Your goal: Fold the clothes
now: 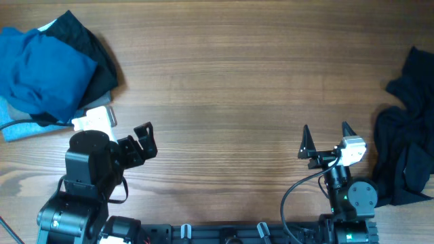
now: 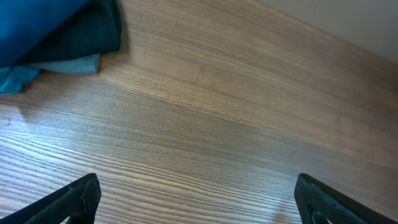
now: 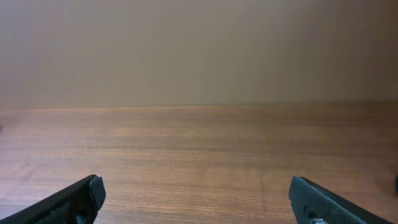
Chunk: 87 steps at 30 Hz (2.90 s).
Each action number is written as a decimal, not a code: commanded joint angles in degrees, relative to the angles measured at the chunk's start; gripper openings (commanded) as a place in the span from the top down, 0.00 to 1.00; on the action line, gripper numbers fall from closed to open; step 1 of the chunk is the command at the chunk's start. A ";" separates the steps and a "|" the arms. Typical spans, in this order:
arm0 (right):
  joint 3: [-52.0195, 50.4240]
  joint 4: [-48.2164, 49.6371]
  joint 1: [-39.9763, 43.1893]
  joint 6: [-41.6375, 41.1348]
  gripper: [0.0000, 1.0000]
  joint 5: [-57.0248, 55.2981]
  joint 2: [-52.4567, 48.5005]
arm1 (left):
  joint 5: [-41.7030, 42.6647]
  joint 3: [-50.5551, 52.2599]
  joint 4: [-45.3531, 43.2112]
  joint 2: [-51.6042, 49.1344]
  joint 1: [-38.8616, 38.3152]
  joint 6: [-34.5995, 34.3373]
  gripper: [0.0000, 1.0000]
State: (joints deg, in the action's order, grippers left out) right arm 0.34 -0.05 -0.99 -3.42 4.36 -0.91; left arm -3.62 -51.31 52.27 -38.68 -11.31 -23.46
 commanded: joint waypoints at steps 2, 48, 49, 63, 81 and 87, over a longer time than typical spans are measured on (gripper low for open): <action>-0.04 0.17 -0.17 -1.64 0.00 -0.94 0.52 | -0.76 0.22 -0.13 0.31 -0.31 -0.79 0.00; -0.04 0.15 -0.17 -1.64 0.00 -0.94 0.31 | 3.93 42.49 -33.66 35.43 8.61 3.76 0.00; -0.04 0.17 -0.17 -1.66 0.00 -0.94 0.31 | 4.33 43.67 -36.63 36.09 8.61 5.20 0.00; -0.04 0.17 -0.17 -1.64 0.00 -0.94 0.31 | 8.96 51.01 -48.26 38.51 9.14 21.33 0.00; -0.04 0.17 -0.17 -1.64 0.00 -0.94 0.31 | 8.96 50.99 -48.28 38.51 9.14 21.33 0.00; -0.04 0.17 -0.17 -1.64 0.00 -0.94 0.31 | 8.96 50.99 -48.28 38.51 9.14 21.33 0.00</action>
State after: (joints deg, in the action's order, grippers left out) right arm 0.34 -0.03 -0.99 -4.47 4.21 -0.91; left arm 4.60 -0.80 4.05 -0.78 -2.61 -3.25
